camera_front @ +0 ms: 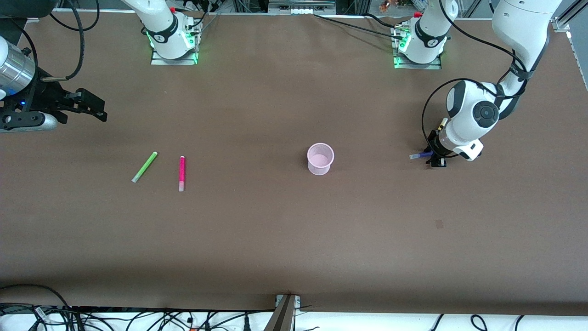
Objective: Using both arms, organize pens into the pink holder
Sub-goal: 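Close the left gripper on the blue marker and lift it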
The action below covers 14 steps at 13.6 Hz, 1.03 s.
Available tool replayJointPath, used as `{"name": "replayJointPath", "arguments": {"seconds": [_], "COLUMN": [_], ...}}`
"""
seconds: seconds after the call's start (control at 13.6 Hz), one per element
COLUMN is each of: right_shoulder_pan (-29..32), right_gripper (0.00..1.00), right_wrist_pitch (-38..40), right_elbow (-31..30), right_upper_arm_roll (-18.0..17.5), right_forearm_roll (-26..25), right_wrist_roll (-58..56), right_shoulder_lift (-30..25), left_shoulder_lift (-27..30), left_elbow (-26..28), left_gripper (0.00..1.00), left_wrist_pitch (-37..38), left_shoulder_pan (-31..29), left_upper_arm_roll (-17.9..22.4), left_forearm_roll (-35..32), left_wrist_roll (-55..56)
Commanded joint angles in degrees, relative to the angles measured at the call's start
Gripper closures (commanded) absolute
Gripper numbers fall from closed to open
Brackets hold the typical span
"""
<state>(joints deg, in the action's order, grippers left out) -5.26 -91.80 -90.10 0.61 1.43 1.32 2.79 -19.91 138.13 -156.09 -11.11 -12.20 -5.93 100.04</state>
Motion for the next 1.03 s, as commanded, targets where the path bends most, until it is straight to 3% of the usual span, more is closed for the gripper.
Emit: {"name": "replayJointPath", "arguments": {"seconds": [0.0,0.07,0.51,0.73,0.95], "right_shoulder_pan": [0.5,0.5,0.5,0.5,0.6], "right_gripper": [0.00,0.00,0.00,0.00,0.00], "right_wrist_pitch": [0.2,0.2,0.2,0.2,0.2], "right_elbow": [0.9,1.0,1.0,1.0,1.0], "right_upper_arm_roll": [-0.2,-0.2,-0.2,-0.2,-0.2], "right_forearm_roll": [0.1,0.1,0.2,0.1,0.2], "right_wrist_roll": [-0.7,-0.7,-0.7,-0.7,-0.7], "right_shoulder_lift": [0.5,0.5,0.5,0.5,0.5], "left_shoulder_lift": [0.2,0.3,3.6,4.7,4.4], "left_elbow": [0.6,0.6,-0.9,-6.7,-16.0], "left_gripper": [0.96,1.00,1.00,1.00,1.00], "left_wrist_pitch": [-0.9,-0.9,3.6,10.3,22.0], "left_shoulder_pan": [0.2,0.2,0.3,0.3,0.4], "left_upper_arm_roll": [-0.1,-0.1,-1.7,-5.8,-10.4], "left_forearm_roll": [-2.1,-2.1,-2.1,-2.9,-6.6], "left_wrist_roll": [2.6,2.6,2.7,2.3,3.1]}}
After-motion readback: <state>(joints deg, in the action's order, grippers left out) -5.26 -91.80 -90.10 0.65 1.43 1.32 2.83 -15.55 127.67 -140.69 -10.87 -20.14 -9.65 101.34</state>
